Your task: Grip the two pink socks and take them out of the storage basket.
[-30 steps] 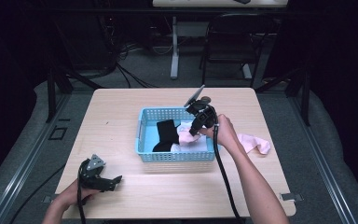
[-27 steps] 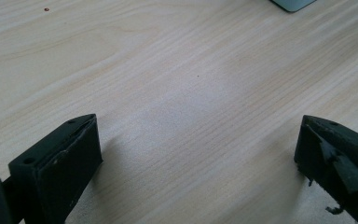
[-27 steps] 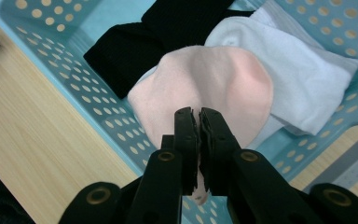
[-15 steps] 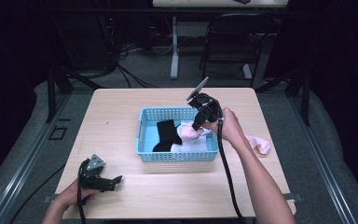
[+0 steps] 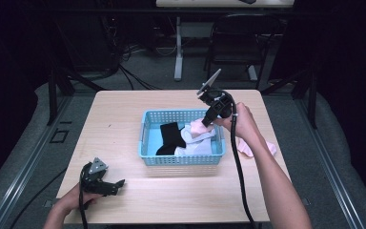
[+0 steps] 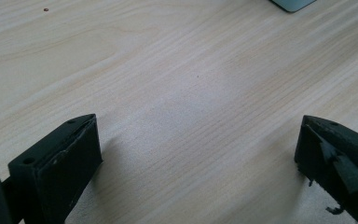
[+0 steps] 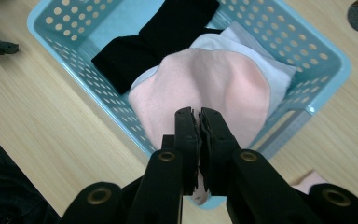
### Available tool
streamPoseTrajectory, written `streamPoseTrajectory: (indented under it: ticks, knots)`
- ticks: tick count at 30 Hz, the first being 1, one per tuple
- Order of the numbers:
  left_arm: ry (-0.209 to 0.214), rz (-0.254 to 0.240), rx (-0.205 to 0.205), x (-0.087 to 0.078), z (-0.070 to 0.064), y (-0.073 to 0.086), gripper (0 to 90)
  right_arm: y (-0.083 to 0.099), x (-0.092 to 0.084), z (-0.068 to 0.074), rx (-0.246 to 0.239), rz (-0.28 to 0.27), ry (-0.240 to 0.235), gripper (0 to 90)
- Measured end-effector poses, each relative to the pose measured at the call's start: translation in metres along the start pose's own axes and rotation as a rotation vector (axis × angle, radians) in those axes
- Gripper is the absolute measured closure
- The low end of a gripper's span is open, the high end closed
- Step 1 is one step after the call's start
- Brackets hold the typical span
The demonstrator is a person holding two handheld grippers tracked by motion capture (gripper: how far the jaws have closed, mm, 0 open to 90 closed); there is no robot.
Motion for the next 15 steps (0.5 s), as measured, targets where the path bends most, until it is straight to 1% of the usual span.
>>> streamPoseTrajectory:
  ticks: [5, 9, 10, 12, 15]
  knots:
    - [0.000, -0.001, 0.004, 0.000, 0.000, 0.000, 0.2, 0.004, -0.017, -0.008, 0.021, -0.024, 0.013, 86.1]
    - [-0.003, -0.001, -0.001, 0.000, 0.000, 0.000, 0.3, 0.009, -0.031, -0.014, 0.033, -0.029, 0.030, 86.0]
    - [-0.003, 0.000, 0.001, 0.000, 0.000, 0.000, 0.3, 0.012, -0.037, -0.018, 0.035, -0.035, 0.038, 86.0]
    - [-0.003, 0.000, 0.001, 0.000, 0.000, 0.000, 0.3, 0.013, -0.040, -0.020, 0.041, -0.034, 0.042, 86.0]
    - [-0.004, 0.000, 0.001, 0.000, 0.000, 0.000, 0.3, 0.021, -0.047, -0.030, 0.063, -0.027, 0.059, 86.0]
Point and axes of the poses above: each handheld gripper's, and its own axes: x roughly forward along the jaws, y roughly out of its underside, z roughly to its left, the point moved 8 cm from there along x, roughly forward along the jaws, and after that the axes turned 2 degrees about -z, right-handed, at the moved point
